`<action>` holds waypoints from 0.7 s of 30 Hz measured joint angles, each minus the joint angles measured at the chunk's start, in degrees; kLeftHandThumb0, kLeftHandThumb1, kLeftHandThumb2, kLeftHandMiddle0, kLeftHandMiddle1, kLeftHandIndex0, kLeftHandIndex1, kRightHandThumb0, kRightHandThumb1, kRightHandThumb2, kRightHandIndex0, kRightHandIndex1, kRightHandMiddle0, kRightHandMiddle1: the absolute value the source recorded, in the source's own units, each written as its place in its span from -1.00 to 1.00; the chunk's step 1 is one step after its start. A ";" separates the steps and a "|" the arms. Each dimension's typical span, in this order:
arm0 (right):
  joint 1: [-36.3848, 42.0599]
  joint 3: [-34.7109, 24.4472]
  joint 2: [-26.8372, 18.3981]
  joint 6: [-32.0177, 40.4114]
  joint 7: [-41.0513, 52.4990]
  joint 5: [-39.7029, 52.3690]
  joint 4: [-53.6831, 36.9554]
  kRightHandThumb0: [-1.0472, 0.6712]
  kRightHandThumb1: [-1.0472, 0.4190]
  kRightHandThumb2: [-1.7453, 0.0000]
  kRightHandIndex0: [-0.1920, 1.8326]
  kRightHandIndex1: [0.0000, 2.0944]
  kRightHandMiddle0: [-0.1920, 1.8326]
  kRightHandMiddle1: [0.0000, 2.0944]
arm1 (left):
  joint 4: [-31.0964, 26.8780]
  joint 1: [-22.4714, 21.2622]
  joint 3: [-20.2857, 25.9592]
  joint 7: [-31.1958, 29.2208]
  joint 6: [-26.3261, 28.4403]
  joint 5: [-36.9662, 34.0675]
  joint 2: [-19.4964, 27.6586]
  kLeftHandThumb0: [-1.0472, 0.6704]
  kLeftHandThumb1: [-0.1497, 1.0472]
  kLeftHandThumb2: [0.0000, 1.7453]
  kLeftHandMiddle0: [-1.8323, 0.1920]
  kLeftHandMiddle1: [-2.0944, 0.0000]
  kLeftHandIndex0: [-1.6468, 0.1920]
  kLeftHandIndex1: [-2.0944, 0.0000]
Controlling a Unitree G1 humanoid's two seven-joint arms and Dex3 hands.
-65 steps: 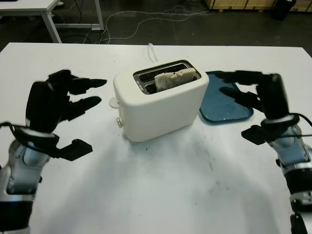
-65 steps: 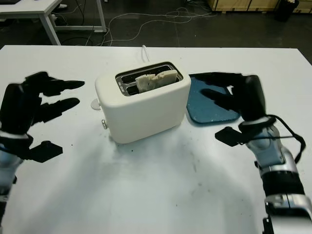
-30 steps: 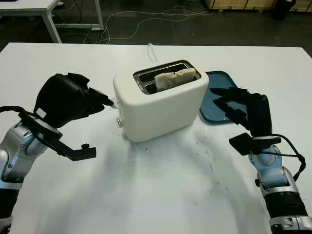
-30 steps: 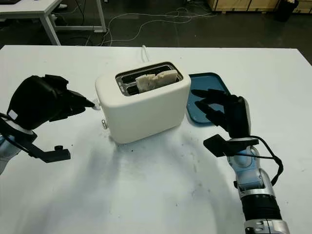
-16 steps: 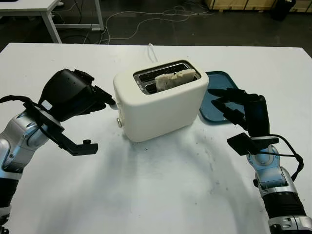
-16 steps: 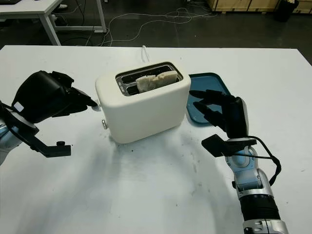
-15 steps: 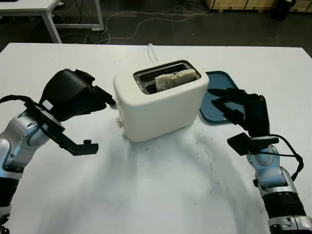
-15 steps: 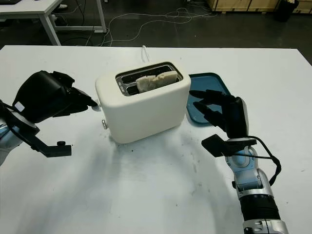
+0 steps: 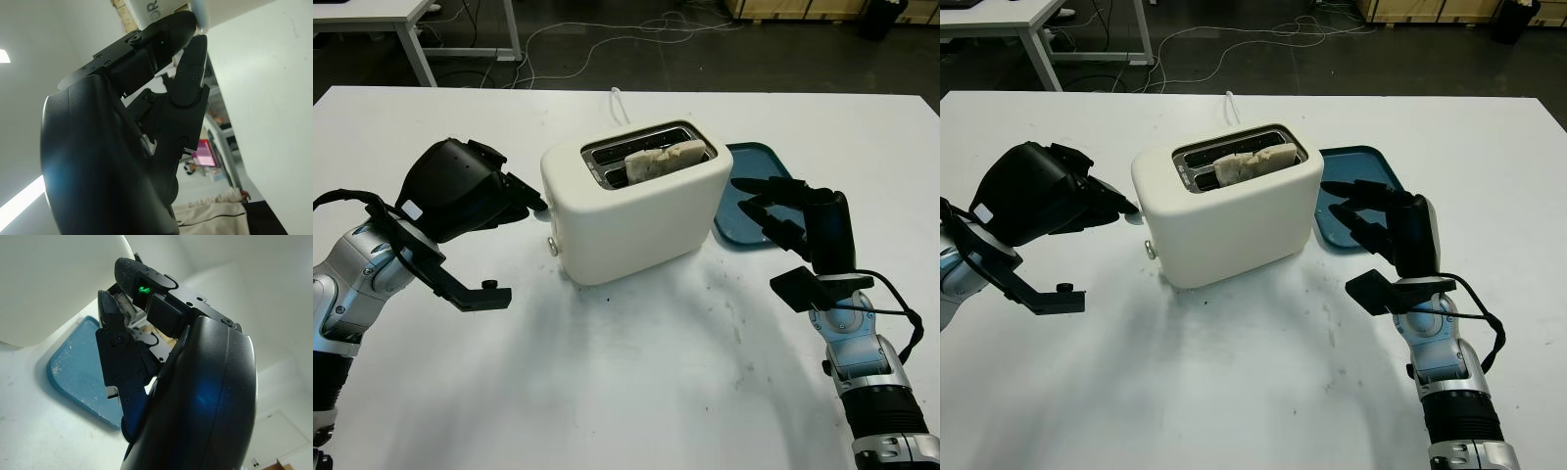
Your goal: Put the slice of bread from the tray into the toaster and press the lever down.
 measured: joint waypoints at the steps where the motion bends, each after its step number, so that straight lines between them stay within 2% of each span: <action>1: 0.00 -0.01 0.00 0.00 0.00 0.00 0.00 0.03 -0.83 0.95 0.10 -0.27 0.29 -1.00 | 0.00 0.00 -0.01 0.07 0.00 0.00 0.00 -0.11 0.71 -1.00 -0.20 -0.30 -0.55 0.96; 10: 0.00 -0.23 0.00 0.00 0.00 0.18 0.00 0.02 -0.83 0.94 0.10 -0.28 0.28 -1.00 | 0.05 0.00 -0.27 -0.07 -0.17 -0.05 0.00 -0.08 0.73 -0.99 -0.17 -0.37 -0.55 0.97; 16: 0.00 -0.42 -0.05 -0.04 0.00 0.17 0.01 0.01 -0.83 0.94 0.09 -0.29 0.27 -1.00 | 1.37 0.02 -1.60 -1.08 -0.27 -0.44 -0.02 -0.09 0.77 -0.96 -0.23 -0.04 -0.55 0.97; 18: 0.00 -0.43 -0.08 -0.05 0.00 0.17 0.01 0.02 -0.83 0.95 0.10 -0.29 0.27 -1.00 | 2.02 0.15 -2.50 -1.27 -0.34 -0.54 -0.18 -0.07 0.74 -0.98 -0.25 -0.04 -0.56 0.96; 21: -0.01 -0.44 -0.09 -0.07 0.00 0.17 0.01 0.02 -0.83 0.95 0.10 -0.30 0.27 -1.00 | 3.96 0.34 -4.35 -2.29 -0.80 -1.73 -0.75 -0.04 0.75 -0.99 -0.20 -0.17 -0.56 0.96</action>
